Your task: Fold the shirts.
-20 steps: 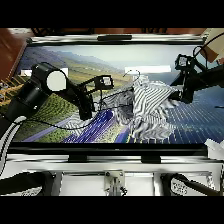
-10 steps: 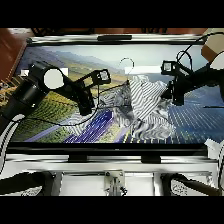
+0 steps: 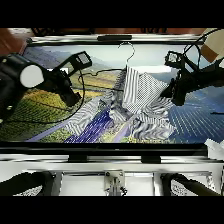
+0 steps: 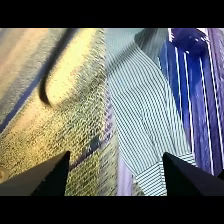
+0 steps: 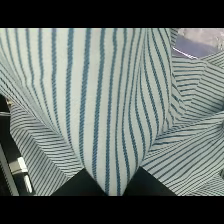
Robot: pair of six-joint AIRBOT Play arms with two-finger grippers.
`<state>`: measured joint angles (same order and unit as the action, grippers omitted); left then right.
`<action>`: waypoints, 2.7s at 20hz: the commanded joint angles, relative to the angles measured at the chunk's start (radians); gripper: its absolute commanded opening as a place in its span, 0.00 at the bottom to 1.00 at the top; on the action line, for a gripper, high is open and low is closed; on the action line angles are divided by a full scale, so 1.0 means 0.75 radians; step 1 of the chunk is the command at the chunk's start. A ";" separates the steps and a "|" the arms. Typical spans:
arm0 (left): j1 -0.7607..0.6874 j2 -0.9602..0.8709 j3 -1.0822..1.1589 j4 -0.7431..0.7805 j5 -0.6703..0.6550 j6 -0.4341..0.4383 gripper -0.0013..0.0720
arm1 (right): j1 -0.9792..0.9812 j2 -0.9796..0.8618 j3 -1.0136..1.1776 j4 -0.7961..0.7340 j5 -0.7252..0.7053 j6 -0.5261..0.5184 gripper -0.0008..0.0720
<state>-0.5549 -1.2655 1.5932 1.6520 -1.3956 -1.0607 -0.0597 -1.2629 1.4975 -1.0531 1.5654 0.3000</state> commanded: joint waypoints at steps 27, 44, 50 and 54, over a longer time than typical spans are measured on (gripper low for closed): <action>-0.135 -0.041 -0.740 -0.961 1.358 -1.001 0.86 | 0.002 0.297 0.001 0.030 0.063 0.497 0.10; 0.261 0.021 -0.622 -1.167 1.558 -0.905 0.09 | 0.002 0.315 0.001 0.090 0.139 0.568 0.10; 0.320 0.021 -0.466 -1.166 1.546 -0.901 0.09 | 0.002 0.315 0.001 0.090 0.157 0.597 0.10; 0.358 0.022 -0.376 -1.166 1.544 -0.901 0.09 | 0.002 0.315 0.001 0.084 0.172 0.602 0.10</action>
<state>-0.3080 -1.2503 1.2640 0.7731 -0.3058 -1.7367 -0.0574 -1.0275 1.4979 -0.9722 1.6722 0.7456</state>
